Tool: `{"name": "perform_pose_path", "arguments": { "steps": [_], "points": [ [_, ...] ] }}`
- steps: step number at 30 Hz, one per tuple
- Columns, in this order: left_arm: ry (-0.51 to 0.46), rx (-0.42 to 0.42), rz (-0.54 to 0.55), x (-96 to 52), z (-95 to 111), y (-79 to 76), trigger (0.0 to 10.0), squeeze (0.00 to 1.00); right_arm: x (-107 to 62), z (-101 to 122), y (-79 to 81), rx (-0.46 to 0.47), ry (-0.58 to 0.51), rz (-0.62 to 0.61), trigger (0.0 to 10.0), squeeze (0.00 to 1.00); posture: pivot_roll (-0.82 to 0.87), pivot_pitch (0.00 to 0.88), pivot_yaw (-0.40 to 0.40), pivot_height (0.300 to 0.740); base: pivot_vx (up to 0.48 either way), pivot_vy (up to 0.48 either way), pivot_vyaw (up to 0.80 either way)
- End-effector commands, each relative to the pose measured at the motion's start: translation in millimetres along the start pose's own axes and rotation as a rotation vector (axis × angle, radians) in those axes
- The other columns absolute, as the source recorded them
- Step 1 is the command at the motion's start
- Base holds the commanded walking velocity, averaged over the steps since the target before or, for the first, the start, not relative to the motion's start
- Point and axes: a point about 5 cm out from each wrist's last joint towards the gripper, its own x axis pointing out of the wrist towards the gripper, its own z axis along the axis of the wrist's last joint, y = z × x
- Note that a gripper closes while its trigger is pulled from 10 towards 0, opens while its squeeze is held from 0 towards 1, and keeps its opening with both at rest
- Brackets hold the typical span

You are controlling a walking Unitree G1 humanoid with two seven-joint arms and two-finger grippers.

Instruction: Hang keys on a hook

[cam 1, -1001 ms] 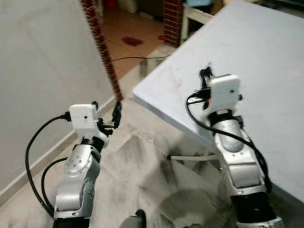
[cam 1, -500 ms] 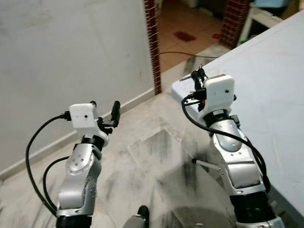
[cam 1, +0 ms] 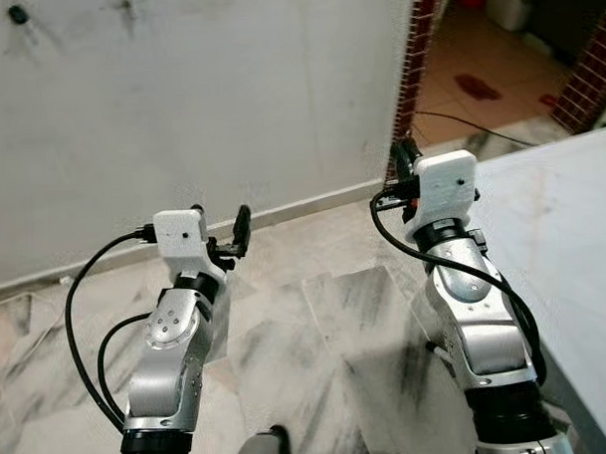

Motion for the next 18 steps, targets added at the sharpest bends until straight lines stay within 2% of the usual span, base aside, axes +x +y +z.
{"name": "perform_pose_path", "arguments": {
  "steps": [1,18],
  "points": [
    [-0.002,-0.003,-0.013,-0.8,0.7,-1.7,10.0,0.00,-1.3,3.3,-5.1,-0.004,-0.018,-0.010,10.0,0.00,0.02,0.153,0.051,0.740,0.000,0.000,0.00],
    [-0.006,-0.051,-0.054,-2.7,-2.3,-11.1,10.0,0.00,-1.7,5.3,-6.4,-0.001,-0.024,0.007,10.0,0.00,0.00,0.163,0.040,0.740,0.000,0.000,0.00]
  ]
}}
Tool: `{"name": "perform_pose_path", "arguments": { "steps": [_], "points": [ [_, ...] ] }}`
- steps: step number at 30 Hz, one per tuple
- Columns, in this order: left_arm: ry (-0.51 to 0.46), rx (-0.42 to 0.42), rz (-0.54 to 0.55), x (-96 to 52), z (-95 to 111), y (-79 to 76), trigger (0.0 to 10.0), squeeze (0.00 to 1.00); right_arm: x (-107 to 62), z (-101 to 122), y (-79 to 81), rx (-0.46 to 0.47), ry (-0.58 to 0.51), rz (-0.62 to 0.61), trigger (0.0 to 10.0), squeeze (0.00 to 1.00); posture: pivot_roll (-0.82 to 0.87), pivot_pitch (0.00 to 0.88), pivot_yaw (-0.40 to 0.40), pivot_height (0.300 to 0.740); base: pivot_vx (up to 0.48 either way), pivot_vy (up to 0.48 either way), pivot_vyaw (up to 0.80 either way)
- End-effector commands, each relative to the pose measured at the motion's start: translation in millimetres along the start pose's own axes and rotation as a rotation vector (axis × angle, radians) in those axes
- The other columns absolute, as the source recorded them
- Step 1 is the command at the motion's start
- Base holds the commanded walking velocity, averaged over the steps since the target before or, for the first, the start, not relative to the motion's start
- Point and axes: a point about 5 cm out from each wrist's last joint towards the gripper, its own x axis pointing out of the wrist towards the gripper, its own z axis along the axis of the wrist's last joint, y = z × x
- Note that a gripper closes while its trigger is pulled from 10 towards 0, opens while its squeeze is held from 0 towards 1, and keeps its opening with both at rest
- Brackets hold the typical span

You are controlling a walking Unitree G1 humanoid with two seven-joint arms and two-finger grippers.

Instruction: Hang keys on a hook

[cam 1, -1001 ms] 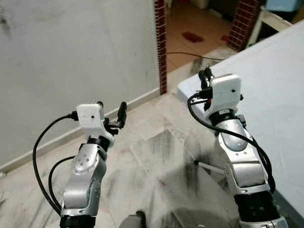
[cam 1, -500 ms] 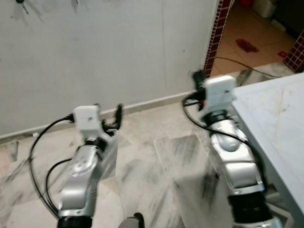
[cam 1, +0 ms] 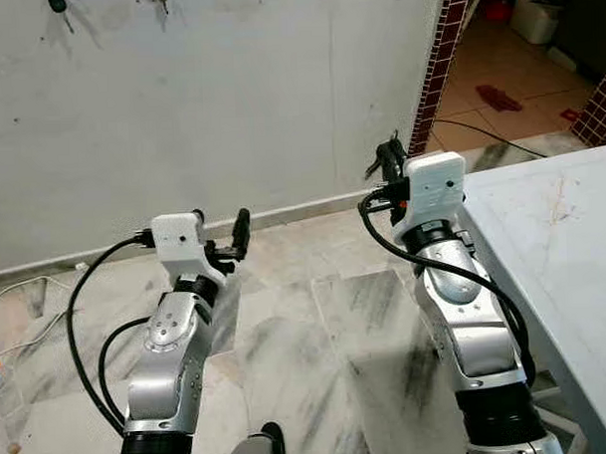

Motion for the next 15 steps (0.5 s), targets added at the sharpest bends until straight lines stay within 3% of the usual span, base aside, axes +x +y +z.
{"name": "perform_pose_path", "arguments": {
  "steps": [1,15],
  "points": [
    [-0.005,0.005,0.003,-2.3,0.9,3.8,10.0,0.00,-0.4,7.1,1.2,0.014,-0.028,0.003,10.0,0.00,0.00,0.165,0.040,0.740,0.000,0.000,0.00],
    [-0.009,-0.006,-0.001,-2.5,1.0,4.0,10.0,0.00,-2.2,9.2,10.6,0.035,-0.040,0.058,10.0,0.00,0.00,0.162,0.039,0.740,0.271,0.000,0.00]
  ]
}}
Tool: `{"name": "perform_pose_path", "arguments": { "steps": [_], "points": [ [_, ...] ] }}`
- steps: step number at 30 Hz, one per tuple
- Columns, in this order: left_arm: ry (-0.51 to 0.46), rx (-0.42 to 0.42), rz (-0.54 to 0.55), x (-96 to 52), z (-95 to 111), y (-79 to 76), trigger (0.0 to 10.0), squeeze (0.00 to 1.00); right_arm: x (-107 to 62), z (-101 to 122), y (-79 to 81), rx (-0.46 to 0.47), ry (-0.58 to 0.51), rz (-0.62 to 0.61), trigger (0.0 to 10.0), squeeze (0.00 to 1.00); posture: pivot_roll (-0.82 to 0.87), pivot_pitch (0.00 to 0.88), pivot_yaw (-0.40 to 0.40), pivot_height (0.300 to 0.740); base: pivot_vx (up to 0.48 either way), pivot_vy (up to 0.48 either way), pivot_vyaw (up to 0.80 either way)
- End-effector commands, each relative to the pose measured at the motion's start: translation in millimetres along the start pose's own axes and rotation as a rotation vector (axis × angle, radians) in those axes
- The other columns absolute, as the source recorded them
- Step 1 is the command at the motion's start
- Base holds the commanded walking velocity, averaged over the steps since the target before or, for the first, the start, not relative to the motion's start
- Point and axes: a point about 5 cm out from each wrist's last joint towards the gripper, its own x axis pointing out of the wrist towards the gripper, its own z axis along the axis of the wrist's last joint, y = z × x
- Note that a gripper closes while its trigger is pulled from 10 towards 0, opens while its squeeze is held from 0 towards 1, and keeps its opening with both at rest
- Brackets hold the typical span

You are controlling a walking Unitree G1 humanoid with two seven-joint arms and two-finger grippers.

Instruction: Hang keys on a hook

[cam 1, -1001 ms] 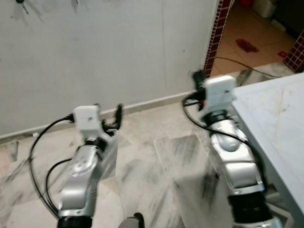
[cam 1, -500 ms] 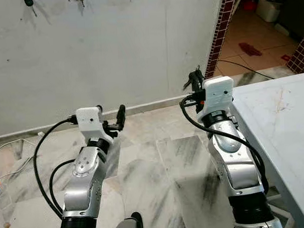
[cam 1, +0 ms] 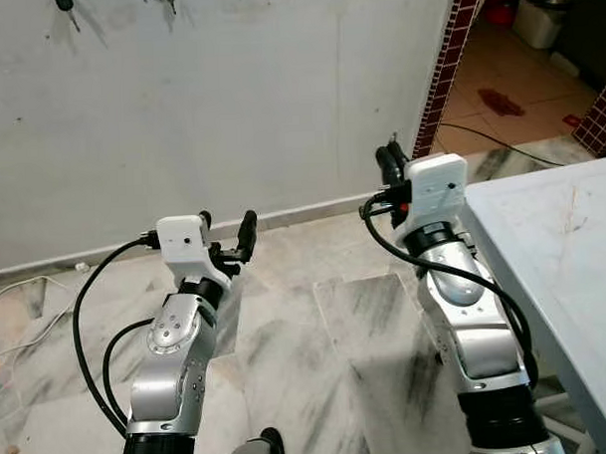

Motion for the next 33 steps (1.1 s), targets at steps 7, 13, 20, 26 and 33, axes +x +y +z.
{"name": "perform_pose_path", "arguments": {
  "steps": [7,13,20,26,33],
  "points": [
    [-0.004,0.000,-0.003,-2.1,0.2,-0.1,10.0,0.00,-0.8,4.4,-0.7,-0.002,-0.019,0.008,10.0,0.00,0.00,0.162,0.040,0.740,0.373,0.000,0.00],
    [0.004,-0.003,-0.007,-1.5,-1.3,-0.4,10.0,0.00,-1.6,3.9,0.1,-0.005,-0.016,0.014,10.0,0.00,0.00,0.165,0.041,0.740,0.379,0.000,0.00],
    [0.007,-0.005,-0.012,-1.3,-2.2,-0.8,10.0,0.00,-1.8,3.7,-0.2,-0.007,-0.014,0.015,10.0,0.00,-0.01,0.165,0.039,0.740,0.379,0.000,0.00],
    [0.006,-0.002,-0.017,-0.7,-1.9,-1.0,10.0,0.00,-1.6,3.8,0.6,-0.001,-0.015,0.023,10.0,0.00,0.00,0.164,0.039,0.740,0.407,0.000,0.00],
    [0.006,0.001,-0.017,-0.5,-1.3,0.0,10.0,0.00,-1.7,3.2,3.0,0.001,-0.015,0.030,10.0,0.00,0.00,0.163,0.043,0.740,0.406,0.000,0.00]
  ]
}}
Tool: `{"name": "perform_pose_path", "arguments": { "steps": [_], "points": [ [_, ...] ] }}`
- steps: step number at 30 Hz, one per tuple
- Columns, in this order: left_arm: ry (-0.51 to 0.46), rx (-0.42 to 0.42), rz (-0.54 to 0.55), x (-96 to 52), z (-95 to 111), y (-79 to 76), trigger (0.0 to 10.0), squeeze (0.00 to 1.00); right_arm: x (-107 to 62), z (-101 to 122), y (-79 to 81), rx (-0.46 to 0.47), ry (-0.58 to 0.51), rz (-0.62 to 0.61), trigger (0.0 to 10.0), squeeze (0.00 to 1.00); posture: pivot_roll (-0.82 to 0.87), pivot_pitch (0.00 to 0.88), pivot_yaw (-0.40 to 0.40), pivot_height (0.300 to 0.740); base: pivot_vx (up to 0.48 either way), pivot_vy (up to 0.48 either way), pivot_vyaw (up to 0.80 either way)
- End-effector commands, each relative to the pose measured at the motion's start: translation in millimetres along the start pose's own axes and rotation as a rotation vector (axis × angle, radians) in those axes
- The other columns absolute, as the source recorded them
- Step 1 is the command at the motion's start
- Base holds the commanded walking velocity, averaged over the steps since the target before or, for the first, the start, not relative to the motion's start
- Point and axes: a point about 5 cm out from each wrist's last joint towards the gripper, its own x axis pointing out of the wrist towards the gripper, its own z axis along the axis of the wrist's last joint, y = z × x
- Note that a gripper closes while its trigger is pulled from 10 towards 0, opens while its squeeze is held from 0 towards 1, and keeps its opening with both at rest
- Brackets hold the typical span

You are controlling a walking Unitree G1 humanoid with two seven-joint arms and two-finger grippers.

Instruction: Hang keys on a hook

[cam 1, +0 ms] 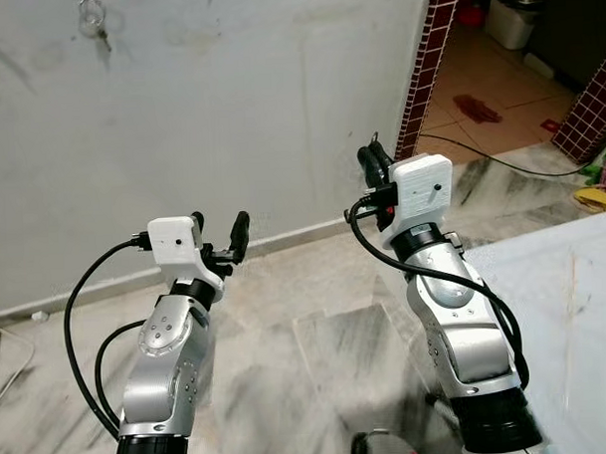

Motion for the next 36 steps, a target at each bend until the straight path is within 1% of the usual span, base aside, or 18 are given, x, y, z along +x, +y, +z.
{"name": "perform_pose_path", "arguments": {
  "steps": [1,3,10,25,26,29,36],
  "points": [
    [-0.008,0.017,0.017,-1.3,3.8,8.6,10.0,0.00,2.6,8.9,8.8,0.014,-0.043,0.027,10.0,0.00,0.00,0.163,0.043,0.740,0.409,0.000,0.00],
    [-0.007,0.018,0.015,-1.4,3.8,8.5,10.0,0.00,2.6,8.9,9.3,0.013,-0.043,0.028,10.0,0.00,0.00,0.162,0.043,0.740,0.401,0.000,0.00],
    [-0.008,0.024,0.013,-1.1,4.6,8.8,10.0,0.00,2.9,8.8,8.9,0.015,-0.046,0.025,10.0,0.00,0.01,0.159,0.045,0.740,0.405,0.000,0.41],
    [-0.004,0.022,0.016,-2.2,3.5,8.4,10.0,0.00,2.8,8.7,8.8,0.011,-0.046,0.031,10.0,0.00,0.00,0.160,0.039,0.740,0.406,0.000,0.00],
    [-0.004,0.022,0.016,-2.5,3.4,8.4,10.0,0.00,2.7,8.8,8.8,0.002,-0.046,0.032,10.0,0.00,0.00,0.162,0.039,0.740,0.405,0.000,0.80],
    [-0.002,0.022,0.016,-2.6,2.9,8.3,10.0,0.00,2.3,8.4,9.0,0.013,-0.045,0.030,10.0,0.00,0.00,0.164,0.039,0.740,0.405,0.000,0.58],
    [0.003,0.022,0.016,-3.8,1.6,8.3,10.0,0.00,0.9,7.3,8.4,0.017,-0.040,0.026,10.0,0.00,0.00,0.167,0.042,0.740,0.406,0.000,0.00]
  ]
}}
